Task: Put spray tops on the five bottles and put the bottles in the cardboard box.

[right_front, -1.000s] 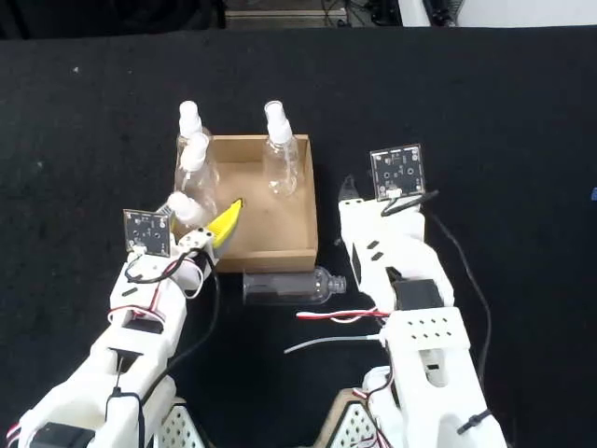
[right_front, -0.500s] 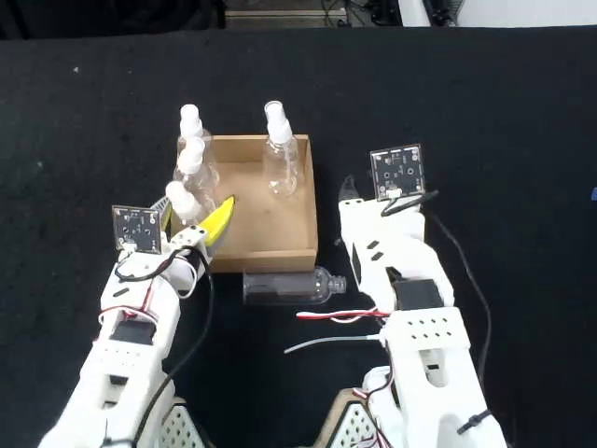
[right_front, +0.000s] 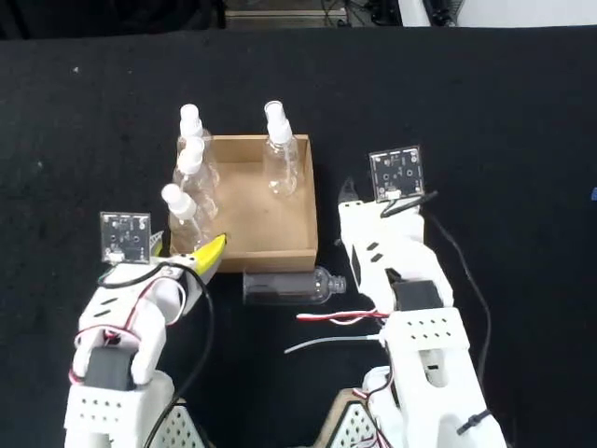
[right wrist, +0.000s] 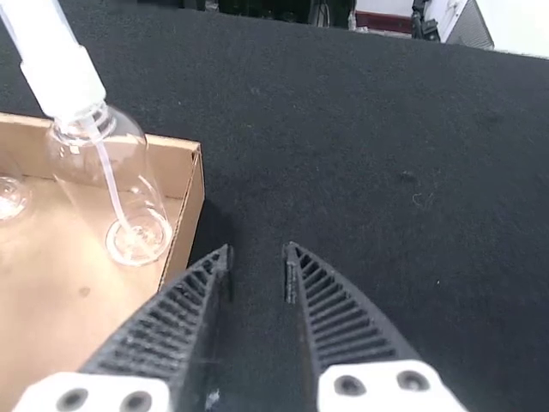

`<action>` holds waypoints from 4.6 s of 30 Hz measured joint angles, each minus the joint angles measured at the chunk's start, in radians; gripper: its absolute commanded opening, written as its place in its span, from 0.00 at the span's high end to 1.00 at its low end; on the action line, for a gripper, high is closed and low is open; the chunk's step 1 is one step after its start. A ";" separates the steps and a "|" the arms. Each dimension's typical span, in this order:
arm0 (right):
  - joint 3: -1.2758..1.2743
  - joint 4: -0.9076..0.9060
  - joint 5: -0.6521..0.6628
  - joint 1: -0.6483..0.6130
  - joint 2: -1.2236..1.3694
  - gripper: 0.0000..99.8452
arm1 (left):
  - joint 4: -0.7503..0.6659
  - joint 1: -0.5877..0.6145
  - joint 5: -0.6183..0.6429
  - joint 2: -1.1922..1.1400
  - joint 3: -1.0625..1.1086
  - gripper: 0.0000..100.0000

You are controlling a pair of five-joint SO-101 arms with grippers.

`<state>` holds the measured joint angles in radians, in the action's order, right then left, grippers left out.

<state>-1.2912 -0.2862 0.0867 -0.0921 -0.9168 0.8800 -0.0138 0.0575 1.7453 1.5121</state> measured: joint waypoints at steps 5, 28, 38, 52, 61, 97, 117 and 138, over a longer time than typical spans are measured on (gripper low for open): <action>0.000 0.000 0.000 -0.002 0.000 0.92 | 0.203 0.003 0.000 0.009 -0.143 0.69; 0.474 -0.773 0.259 -0.009 0.000 0.91 | 0.709 0.018 0.003 -0.546 -0.582 0.69; 0.506 -1.117 0.407 -0.336 0.014 0.91 | 0.621 0.345 -0.193 -0.562 -0.539 0.70; 0.506 -1.108 0.431 -0.532 0.330 0.76 | 0.132 0.652 -0.207 -0.562 -0.279 0.70; 0.506 -1.016 0.571 -0.534 0.437 0.78 | 0.006 0.743 -0.061 -0.562 -0.210 0.70; 0.410 -0.882 0.519 -0.534 0.598 0.91 | -0.054 0.741 -0.057 -0.562 -0.167 0.70; 0.700 -1.323 0.687 0.170 0.089 0.91 | -0.054 0.741 -0.057 -0.562 -0.167 0.70; 0.706 -0.967 0.256 0.784 0.756 0.63 | -0.054 0.741 -0.057 -0.562 -0.167 0.70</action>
<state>-0.5854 -1.2528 0.3429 0.6920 -0.1603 0.8263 0.7273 0.0008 1.1838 1.3449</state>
